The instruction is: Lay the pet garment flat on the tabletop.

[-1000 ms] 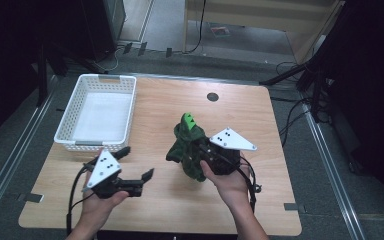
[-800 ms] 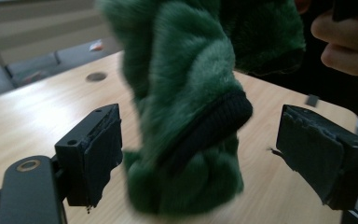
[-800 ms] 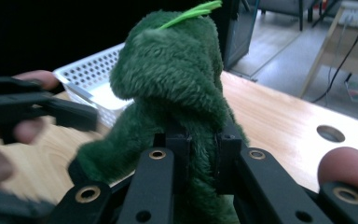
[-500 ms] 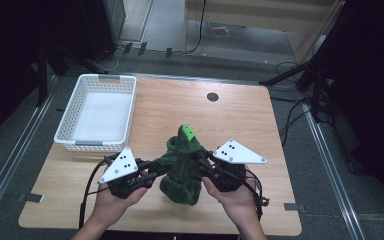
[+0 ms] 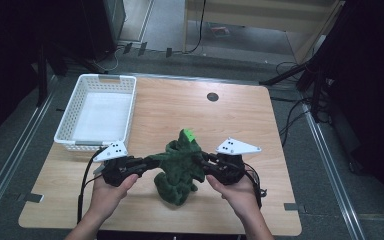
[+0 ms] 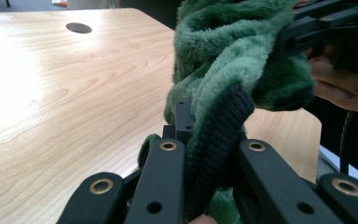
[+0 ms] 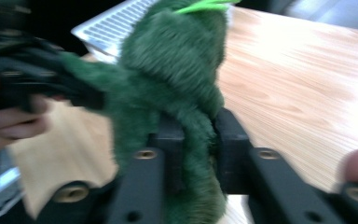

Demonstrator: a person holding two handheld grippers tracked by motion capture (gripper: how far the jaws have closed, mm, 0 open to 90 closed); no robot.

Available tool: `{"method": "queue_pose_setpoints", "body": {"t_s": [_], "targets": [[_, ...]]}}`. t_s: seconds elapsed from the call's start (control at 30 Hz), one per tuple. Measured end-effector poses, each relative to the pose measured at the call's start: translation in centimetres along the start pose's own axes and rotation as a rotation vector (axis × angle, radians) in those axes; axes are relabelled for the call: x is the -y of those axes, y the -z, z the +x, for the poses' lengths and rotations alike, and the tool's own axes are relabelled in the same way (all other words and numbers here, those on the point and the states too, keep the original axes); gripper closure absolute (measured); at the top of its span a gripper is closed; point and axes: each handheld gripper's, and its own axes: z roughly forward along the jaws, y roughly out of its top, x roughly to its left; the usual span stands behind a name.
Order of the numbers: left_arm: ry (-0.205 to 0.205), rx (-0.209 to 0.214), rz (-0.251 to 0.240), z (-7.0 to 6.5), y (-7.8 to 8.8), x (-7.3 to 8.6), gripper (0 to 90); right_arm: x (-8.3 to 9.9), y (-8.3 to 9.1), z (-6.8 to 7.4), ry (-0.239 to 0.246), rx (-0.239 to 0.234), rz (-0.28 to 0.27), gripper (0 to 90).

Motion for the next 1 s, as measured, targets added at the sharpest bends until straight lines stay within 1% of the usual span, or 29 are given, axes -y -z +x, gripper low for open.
{"method": "queue_pose_setpoints", "body": {"t_s": [0.03,0.07,0.1,0.13,0.17,0.2,0.23,0.27,0.3,0.33,0.37,0.4,0.43,0.47,0.5,0.53,0.57,0.63,0.67,0.7,0.73,0.77,0.8,0.83,0.87,0.9,0.93,0.97,1.0], "targets": [[-0.005,-0.004,0.001,0.0,0.0,0.0,85.6,-0.1,0.0,0.3,0.031,0.027,0.004,80.9],[-0.011,-0.004,0.005,0.0,-0.1,0.1,85.6,-0.1,0.0,0.3,0.031,0.027,0.004,80.9],[-0.016,0.003,0.010,0.1,-0.1,0.1,85.9,-0.1,-0.2,0.5,0.055,0.048,0.013,75.5],[-0.020,0.005,0.019,0.2,-0.1,0.4,85.9,0.0,-0.3,0.4,0.042,0.041,0.016,66.2],[-0.020,0.005,0.019,0.2,-0.1,0.4,85.9,0.0,-0.4,0.1,0.027,0.027,0.033,57.3],[-0.005,-0.006,0.039,0.5,-0.3,0.8,85.7,0.2,-0.6,-0.3,0.011,0.009,0.066,51.7],[-0.005,-0.006,0.039,0.5,-0.3,0.8,85.5,0.2,-0.6,-0.3,0.011,0.009,0.066,51.7],[0.004,-0.031,0.077,0.7,-0.7,1.3,85.4,0.7,-0.8,-1.2,-0.014,0.031,0.110,48.1],[0.000,-0.038,0.093,0.9,-1.0,1.5,85.3,0.9,-0.7,-1.7,-0.030,0.040,0.110,49.6],[0.000,-0.038,0.093,0.9,-1.0,1.5,85.3,1.1,-0.5,-2.2,-0.053,0.027,0.106,49.5],[0.002,-0.039,0.105,1.0,-1.1,1.7,85.3,1.1,-0.2,-2.7,-0.073,0.005,0.093,49.5],[0.000,-0.021,0.119,1.3,-1.4,2.1,85.3,1.0,0.2,-3.1,-0.081,-0.009,0.066,49.9],[-0.004,-0.012,0.122,1.3,-1.5,2.1,85.3,0.9,0.5,-3.2,-0.085,-0.010,0.037,51.3],[-0.004,-0.012,0.122,1.3,-1.5,2.1,85.3,0.9,0.5,-3.2,-0.085,-0.010,0.037,51.3],[-0.011,-0.007,0.123,1.3,-1.6,2.2,85.3,0.4,0.6,-3.0,-0.075,-0.003,-0.007,52.1],[-0.024,-0.001,0.140,1.2,-1.9,2.3,85.2,0.1,0.2,-2.7,-0.056,0.012,-0.012,52.9],[-0.030,0.002,0.145,1.2,-2.1,2.5,85.3,-0.2,-0.4,-2.4,-0.037,0.032,-0.002,53.1],[-0.037,0.008,0.154,1.1,-2.3,2.6,85.2,-0.7,-2.4,-2.0,0.004,0.042,0.036,52.4],[-0.039,0.009,0.164,1.0,-2.4,2.7,85.2,-1.0,-3.4,-2.0,0.020,0.049,0.044,52.6],[-0.048,0.011,0.172,1.0,-2.6,2.9,85.1,-1.3,-4.5,-2.2,0.017,0.048,0.047,53.0],[-0.062,0.014,0.188,0.8,-2.9,3.4,84.9,-1.6,-5.6,-2.6,-0.003,0.040,0.049,53.0],[-0.062,0.014,0.188,0.8,-2.9,3.4,84.7,-1.9,-6.8,-3.1,-0.028,0.026,0.061,53.0],[-0.063,0.011,0.198,0.8,-3.0,3.6,84.5,-2.2,-8.2,-3.5,-0.047,0.001,0.090,52.7],[-0.054,0.008,0.210,1.0,-3.1,4.1,84.3,-2.4,-9.6,-3.9,-0.054,-0.015,0.125,52.7],[-0.054,0.008,0.210,1.0,-3.1,4.1,84.2,-2.7,-10.8,-4.0,-0.057,-0.010,0.148,53.1],[-0.044,0.005,0.211,1.3,-3.1,4.4,84.1,-3.0,-11.8,-4.1,-0.063,-0.026,0.171,53.0],[-0.038,0.002,0.209,1.4,-3.0,4.5,84.0,-3.3,-12.8,-4.1,-0.062,-0.053,0.194,52.3],[-0.038,0.002,0.209,1.4,-3.0,4.5,84.0,-3.5,-13.8,-4.0,-0.062,-0.064,0.226,51.6],[-0.035,0.005,0.210,1.5,-3.0,4.6,84.0,-3.5,-13.8,-4.0,-0.062,-0.064,0.226,51.6]]}}
